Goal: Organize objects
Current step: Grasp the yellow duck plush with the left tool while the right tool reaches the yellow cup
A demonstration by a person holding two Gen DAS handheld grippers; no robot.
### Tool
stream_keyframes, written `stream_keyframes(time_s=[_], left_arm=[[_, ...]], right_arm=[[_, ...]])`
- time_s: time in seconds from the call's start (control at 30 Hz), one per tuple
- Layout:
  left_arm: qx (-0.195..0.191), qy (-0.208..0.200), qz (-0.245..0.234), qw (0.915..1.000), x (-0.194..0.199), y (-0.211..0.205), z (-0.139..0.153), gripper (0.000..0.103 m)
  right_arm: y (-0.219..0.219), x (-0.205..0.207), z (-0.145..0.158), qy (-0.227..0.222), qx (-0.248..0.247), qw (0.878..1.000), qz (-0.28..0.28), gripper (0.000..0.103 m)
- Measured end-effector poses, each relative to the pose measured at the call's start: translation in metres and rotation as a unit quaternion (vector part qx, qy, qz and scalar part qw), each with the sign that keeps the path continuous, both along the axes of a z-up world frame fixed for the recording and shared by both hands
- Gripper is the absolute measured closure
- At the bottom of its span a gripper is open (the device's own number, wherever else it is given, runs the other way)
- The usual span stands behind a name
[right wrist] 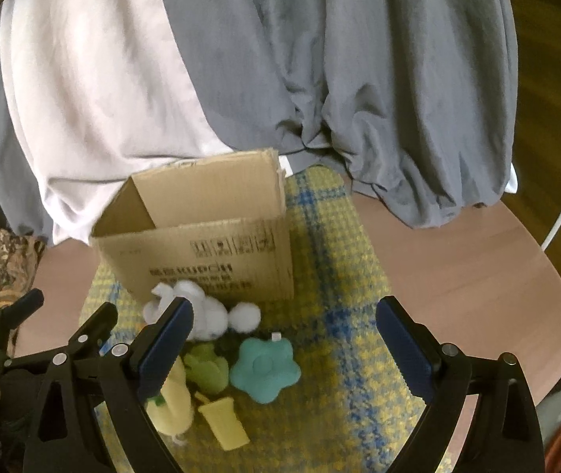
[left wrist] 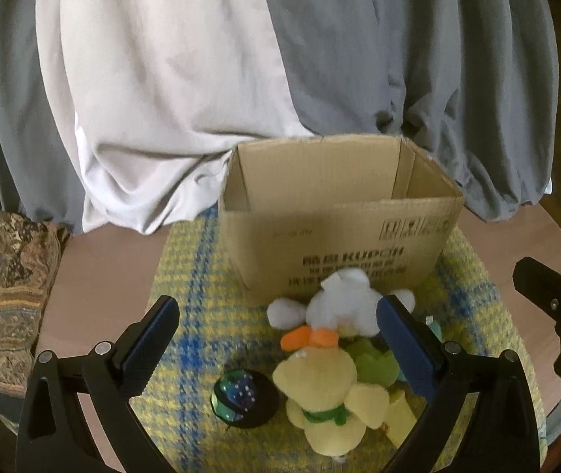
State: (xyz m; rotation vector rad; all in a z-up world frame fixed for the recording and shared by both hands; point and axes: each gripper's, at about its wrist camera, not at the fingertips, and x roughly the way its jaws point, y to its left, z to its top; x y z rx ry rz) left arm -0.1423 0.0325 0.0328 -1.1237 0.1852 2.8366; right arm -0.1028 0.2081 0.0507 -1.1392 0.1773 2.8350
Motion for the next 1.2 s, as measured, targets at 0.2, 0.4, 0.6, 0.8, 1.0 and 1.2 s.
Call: stream_keyframes(time_s=[0.2,0.4,0.6,0.8,1.0,1.2], left_arm=[[0.004,-0.015,-0.005,0.9999,0.006,-0.001,-0.017,0.001],[0.007,-0.029,-0.009,0.9995,0.009,0.001,-0.035,0.001],[0.003,-0.040,-0.015,0.9991,0.010,0.005,-0.050,0.001],[0.002,-0.051,-0.016,0.9986,0.008,0.010,-0.064,0.001],[0.004,-0.067,-0.022,0.9975,0.004,0.016,-0.081,0.008],[0.016,-0.089,-0.032,0.9954,0.000,0.021,-0.096,0.031]], right_arm=[[-0.001,0.009,-0.014,-0.010,0.002,1.000,-0.001,0.009],[0.001,0.014,-0.029,-0.022,0.003,1.000,-0.005,0.009],[0.002,0.015,-0.043,-0.035,0.004,0.999,-0.008,0.009],[0.004,0.016,-0.053,-0.041,0.010,0.999,-0.013,0.009],[0.010,0.016,-0.066,-0.053,0.007,0.998,-0.018,0.009],[0.012,0.015,-0.073,-0.060,0.009,0.998,-0.019,0.009]])
